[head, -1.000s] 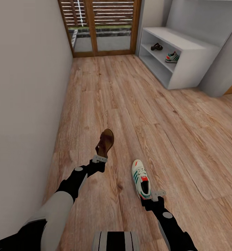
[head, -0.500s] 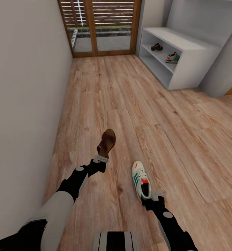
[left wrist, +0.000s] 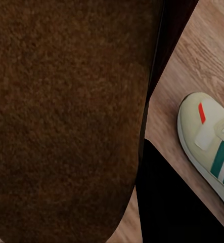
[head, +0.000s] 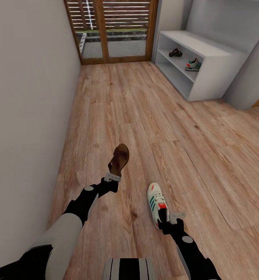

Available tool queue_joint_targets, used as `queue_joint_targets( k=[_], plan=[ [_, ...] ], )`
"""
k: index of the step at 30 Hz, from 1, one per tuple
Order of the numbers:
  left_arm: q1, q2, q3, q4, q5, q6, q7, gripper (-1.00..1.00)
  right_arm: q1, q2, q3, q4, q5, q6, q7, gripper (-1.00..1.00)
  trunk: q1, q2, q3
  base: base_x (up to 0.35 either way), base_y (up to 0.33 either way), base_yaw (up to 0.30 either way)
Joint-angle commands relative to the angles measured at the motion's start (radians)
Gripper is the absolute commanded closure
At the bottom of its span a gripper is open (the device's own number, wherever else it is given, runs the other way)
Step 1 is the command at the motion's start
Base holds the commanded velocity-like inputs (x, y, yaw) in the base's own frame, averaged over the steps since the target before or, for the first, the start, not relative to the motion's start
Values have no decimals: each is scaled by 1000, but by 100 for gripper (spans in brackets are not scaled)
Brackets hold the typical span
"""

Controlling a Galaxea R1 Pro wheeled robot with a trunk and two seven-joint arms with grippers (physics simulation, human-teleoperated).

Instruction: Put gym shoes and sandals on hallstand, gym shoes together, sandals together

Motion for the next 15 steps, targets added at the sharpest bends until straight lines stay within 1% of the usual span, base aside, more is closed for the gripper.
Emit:
queue_joint_targets(
  k=[1, 6, 15],
  plan=[
    [0, -1, 8, -2, -8, 5, -9, 100, 0, 2, -7, -2, 10, 3, 9, -100, 0, 0, -1, 72, 0, 0],
    [1, -1, 8, -2, -8, 3, -10, 100, 0, 2, -7, -3, 10, 3, 9, -100, 0, 0, -1, 48, 0, 0],
    [0, -1, 6, -4, -8, 0, -11, 100, 0, 2, -6, -3, 10, 3, 9, -100, 0, 0, -1, 9, 0, 0]
  ],
)
